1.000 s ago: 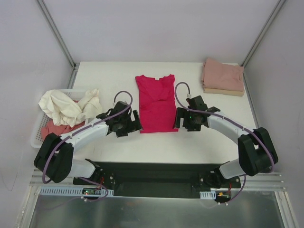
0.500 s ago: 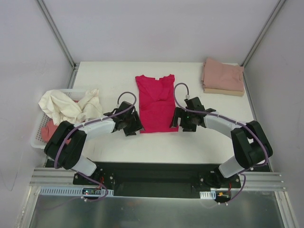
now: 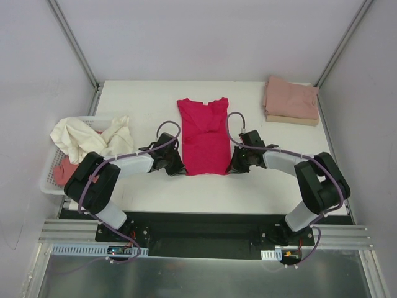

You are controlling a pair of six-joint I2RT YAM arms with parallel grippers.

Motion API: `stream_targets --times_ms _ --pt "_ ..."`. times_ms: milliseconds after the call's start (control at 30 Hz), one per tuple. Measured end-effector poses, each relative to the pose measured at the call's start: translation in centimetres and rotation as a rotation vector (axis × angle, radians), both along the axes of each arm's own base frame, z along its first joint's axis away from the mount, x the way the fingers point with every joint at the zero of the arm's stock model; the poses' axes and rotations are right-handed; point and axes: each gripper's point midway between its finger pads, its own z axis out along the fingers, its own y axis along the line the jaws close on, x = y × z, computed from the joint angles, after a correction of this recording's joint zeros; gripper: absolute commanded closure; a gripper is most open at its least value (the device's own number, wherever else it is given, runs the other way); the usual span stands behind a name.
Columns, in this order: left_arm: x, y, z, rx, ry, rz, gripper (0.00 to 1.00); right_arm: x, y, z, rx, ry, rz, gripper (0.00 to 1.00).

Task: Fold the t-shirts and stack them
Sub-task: Grab one side of the 2/3 rectangular tshirt with both arms

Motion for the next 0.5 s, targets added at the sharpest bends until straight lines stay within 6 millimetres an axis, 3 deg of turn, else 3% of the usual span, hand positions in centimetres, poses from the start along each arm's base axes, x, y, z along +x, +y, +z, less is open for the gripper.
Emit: stream_targets --times_ms 167,367,500 --pt "-1.6 0.3 0.2 -0.007 -0.014 -0.017 1.0 -1.6 0.3 -0.1 0.037 -0.007 0.031 0.99" --pt "-7.6 0.5 1.1 -0.024 -0.055 -0.111 1.0 -8.3 -0.6 0.2 0.026 0.029 0.137 0.99" --pt "-10.6 -0.3 3.3 -0.082 -0.114 -0.181 1.0 -12.2 -0.8 2.2 0.014 0.018 0.232 0.99"
